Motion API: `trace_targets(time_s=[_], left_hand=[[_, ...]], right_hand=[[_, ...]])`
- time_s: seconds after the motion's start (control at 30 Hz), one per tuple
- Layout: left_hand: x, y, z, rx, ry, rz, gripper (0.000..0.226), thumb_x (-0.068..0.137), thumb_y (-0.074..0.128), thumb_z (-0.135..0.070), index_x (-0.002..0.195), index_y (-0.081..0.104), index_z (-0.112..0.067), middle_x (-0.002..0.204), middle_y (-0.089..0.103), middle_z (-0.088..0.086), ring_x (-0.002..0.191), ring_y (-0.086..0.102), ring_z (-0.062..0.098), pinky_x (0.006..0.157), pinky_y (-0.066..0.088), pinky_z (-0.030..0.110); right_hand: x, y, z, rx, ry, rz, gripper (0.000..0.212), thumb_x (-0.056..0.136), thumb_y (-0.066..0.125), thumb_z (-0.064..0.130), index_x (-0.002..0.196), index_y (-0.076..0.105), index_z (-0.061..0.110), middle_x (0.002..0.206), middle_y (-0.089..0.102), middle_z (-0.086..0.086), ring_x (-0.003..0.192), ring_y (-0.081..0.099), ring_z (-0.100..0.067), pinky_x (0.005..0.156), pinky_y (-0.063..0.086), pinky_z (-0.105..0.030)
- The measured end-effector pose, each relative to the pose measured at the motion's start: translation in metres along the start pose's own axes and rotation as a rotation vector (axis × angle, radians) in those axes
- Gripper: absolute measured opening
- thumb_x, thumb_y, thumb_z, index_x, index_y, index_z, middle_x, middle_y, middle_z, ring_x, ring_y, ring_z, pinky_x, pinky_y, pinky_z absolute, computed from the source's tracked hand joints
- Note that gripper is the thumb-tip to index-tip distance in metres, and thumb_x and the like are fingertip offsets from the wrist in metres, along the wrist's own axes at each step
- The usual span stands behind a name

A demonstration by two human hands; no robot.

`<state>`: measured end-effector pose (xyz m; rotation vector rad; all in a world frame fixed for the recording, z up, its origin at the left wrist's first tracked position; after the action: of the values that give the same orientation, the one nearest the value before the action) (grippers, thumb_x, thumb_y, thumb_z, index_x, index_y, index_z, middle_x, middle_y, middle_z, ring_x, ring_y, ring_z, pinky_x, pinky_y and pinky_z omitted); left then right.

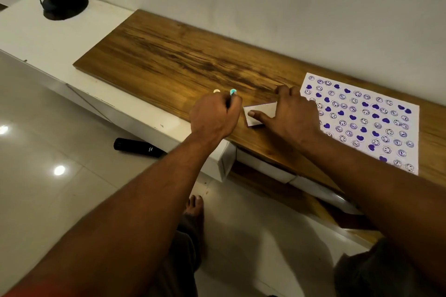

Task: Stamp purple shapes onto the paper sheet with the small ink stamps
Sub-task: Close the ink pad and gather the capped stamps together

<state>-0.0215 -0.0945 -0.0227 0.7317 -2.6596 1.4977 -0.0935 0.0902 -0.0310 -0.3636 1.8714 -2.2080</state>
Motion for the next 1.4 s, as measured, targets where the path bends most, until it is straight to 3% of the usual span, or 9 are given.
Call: trace_targets(time_s=[0.23, 0.43, 0.5, 0.77, 1.1, 1.4], left_hand=[[0.005, -0.008, 0.009, -0.065, -0.073, -0.041, 0.051, 0.103, 0.042, -0.049, 0.075, 0.072, -0.019, 0.065, 0.066, -0.003, 0.062, 0.062, 0.013, 0.061, 0.049, 0.029], [0.012, -0.013, 0.019, -0.096, -0.137, -0.151, 0.046, 0.103, 0.044, -0.047, 0.061, 0.052, -0.03, 0.053, 0.048, -0.016, 0.051, 0.049, 0.003, 0.052, 0.031, 0.02], [0.015, -0.015, 0.023, -0.131, -0.16, -0.186, 0.047, 0.103, 0.044, -0.045, 0.06, 0.054, -0.03, 0.05, 0.048, -0.017, 0.05, 0.052, 0.002, 0.052, 0.028, 0.015], [0.018, -0.019, 0.032, -0.212, -0.211, -0.235, 0.046, 0.105, 0.043, -0.043, 0.07, 0.064, -0.022, 0.063, 0.062, -0.002, 0.059, 0.056, 0.008, 0.058, 0.042, 0.027], [0.017, -0.01, 0.023, -0.184, -0.225, -0.216, 0.039, 0.106, 0.046, -0.041, 0.076, 0.063, -0.024, 0.063, 0.052, -0.014, 0.06, 0.051, 0.002, 0.055, 0.03, 0.02], [0.02, -0.01, 0.017, -0.157, -0.204, -0.19, 0.044, 0.106, 0.043, -0.042, 0.079, 0.068, -0.019, 0.068, 0.061, -0.006, 0.06, 0.054, 0.005, 0.054, 0.027, 0.016]], right_hand=[[0.004, 0.016, 0.019, -0.059, 0.031, 0.101, 0.116, 0.064, 0.053, 0.096, 0.145, 0.037, 0.014, 0.144, 0.051, -0.016, 0.127, 0.055, -0.038, 0.106, 0.041, -0.056], [0.032, 0.013, 0.012, 0.064, -0.008, 0.179, 0.1, 0.06, 0.082, 0.071, 0.14, 0.043, 0.025, 0.133, 0.061, -0.004, 0.123, 0.059, -0.03, 0.109, 0.037, -0.056], [0.042, 0.012, -0.003, 0.152, -0.002, 0.199, 0.095, 0.062, 0.086, 0.062, 0.14, 0.044, 0.03, 0.132, 0.062, 0.001, 0.123, 0.059, -0.027, 0.109, 0.034, -0.054], [0.093, 0.006, -0.036, 0.302, -0.09, 0.241, 0.091, 0.069, 0.089, 0.055, 0.145, 0.044, 0.034, 0.146, 0.054, 0.006, 0.135, 0.05, -0.023, 0.112, 0.035, -0.057], [0.118, 0.011, -0.048, 0.39, -0.109, 0.285, 0.091, 0.073, 0.09, 0.045, 0.147, 0.039, 0.032, 0.146, 0.053, 0.0, 0.128, 0.055, -0.029, 0.108, 0.044, -0.057], [0.119, 0.014, -0.047, 0.376, -0.116, 0.28, 0.1, 0.072, 0.09, 0.045, 0.153, 0.034, 0.027, 0.15, 0.05, -0.003, 0.134, 0.05, -0.029, 0.112, 0.039, -0.058]])
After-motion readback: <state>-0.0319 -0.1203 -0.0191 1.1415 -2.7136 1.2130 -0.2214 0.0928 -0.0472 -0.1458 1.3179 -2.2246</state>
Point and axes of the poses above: each hand's wrist, its own x-axis towards the middle knuckle, its own y-axis out of the palm, z = x × y, the point moved 7 cm from there along x, towards the middle knuckle
